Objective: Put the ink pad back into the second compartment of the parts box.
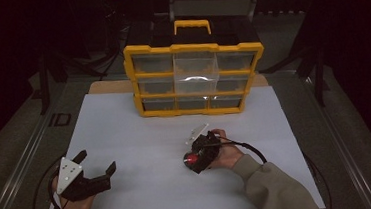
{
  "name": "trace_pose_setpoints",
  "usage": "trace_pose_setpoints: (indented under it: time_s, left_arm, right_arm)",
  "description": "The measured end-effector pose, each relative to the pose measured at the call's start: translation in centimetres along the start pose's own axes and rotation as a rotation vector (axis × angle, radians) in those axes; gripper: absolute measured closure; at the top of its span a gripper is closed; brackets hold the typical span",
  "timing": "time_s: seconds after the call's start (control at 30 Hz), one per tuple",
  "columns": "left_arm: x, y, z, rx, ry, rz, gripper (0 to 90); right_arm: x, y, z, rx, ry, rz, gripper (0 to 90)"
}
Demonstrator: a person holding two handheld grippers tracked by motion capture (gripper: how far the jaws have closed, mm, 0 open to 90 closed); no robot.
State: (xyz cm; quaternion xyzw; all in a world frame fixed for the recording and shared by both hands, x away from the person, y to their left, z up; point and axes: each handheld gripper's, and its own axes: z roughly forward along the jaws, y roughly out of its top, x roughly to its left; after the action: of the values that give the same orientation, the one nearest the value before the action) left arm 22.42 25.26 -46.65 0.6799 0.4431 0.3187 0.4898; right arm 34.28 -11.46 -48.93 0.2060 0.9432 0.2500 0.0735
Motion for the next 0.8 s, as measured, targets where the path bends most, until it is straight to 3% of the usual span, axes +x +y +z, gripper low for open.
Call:
trace_pose_setpoints:
  time_s: [0.33,0.53,0.8]
  left_arm:
    - [0.0,0.0,0.0,0.001,0.000,0.000,0.1]
    - [0.0,0.0,0.0,0.002,0.000,0.000,0.1]
    - [0.0,0.0,0.0,0.001,-0.001,-0.001,0.1]
  right_arm:
    - [0.5,-0.1,1.3,0.043,0.021,0.018,11.3]
    - [0.6,-0.1,1.8,0.057,0.025,-0.004,17.1]
    - [0.5,0.1,1.8,0.081,0.047,0.030,21.7]
